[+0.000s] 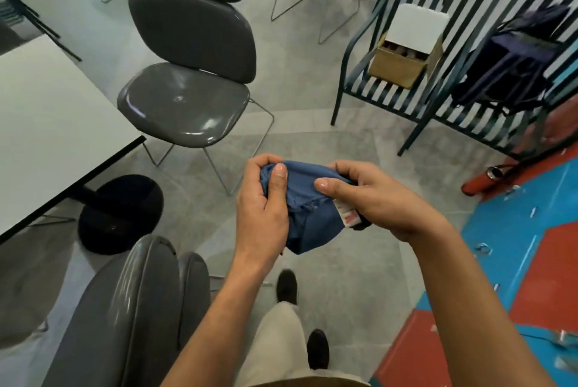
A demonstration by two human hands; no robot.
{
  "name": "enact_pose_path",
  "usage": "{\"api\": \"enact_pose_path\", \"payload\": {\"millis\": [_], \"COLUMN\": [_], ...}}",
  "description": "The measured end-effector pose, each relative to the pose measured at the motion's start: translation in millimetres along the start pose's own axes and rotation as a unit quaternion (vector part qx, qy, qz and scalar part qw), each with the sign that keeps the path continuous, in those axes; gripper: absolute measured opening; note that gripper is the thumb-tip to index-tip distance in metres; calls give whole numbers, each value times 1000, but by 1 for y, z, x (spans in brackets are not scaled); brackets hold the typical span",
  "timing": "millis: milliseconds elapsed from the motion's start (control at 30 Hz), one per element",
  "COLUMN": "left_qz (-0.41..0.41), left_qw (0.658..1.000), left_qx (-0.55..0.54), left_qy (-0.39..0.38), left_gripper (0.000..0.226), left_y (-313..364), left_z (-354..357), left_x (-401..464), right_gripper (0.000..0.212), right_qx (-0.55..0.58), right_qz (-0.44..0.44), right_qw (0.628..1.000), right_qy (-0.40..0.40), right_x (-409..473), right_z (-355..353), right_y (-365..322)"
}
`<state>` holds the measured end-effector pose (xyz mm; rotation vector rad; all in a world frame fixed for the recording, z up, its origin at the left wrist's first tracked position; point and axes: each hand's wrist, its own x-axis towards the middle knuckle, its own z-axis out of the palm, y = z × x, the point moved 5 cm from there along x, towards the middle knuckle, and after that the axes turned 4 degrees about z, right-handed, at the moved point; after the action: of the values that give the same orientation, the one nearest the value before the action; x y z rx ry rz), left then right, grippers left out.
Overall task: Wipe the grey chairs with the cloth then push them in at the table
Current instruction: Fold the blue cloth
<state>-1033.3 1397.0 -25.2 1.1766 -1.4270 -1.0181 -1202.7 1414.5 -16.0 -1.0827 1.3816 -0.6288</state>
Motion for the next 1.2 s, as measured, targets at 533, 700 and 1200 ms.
{"api": "enact_pose_path", "payload": {"millis": [533, 700, 1200], "left_qz": [-22, -28, -47], "left_qw": [999, 999, 999], "left_qx": [-27, -21, 18], "left_qy": [-25, -28, 1], "left_gripper": [7, 8, 8], "left_y": [-68, -81, -113], "left_z": [21, 25, 101], "left_x": [238, 295, 469], "right_gripper": [18, 17, 14], "right_qx": [-40, -28, -40], "right_qz": [40, 47, 37], "right_qw": [998, 998, 998], "right_qy": [38, 41, -7], "right_x": [213, 266, 428], "right_z": [-73, -91, -211], "right_y": [-80, -97, -139]}}
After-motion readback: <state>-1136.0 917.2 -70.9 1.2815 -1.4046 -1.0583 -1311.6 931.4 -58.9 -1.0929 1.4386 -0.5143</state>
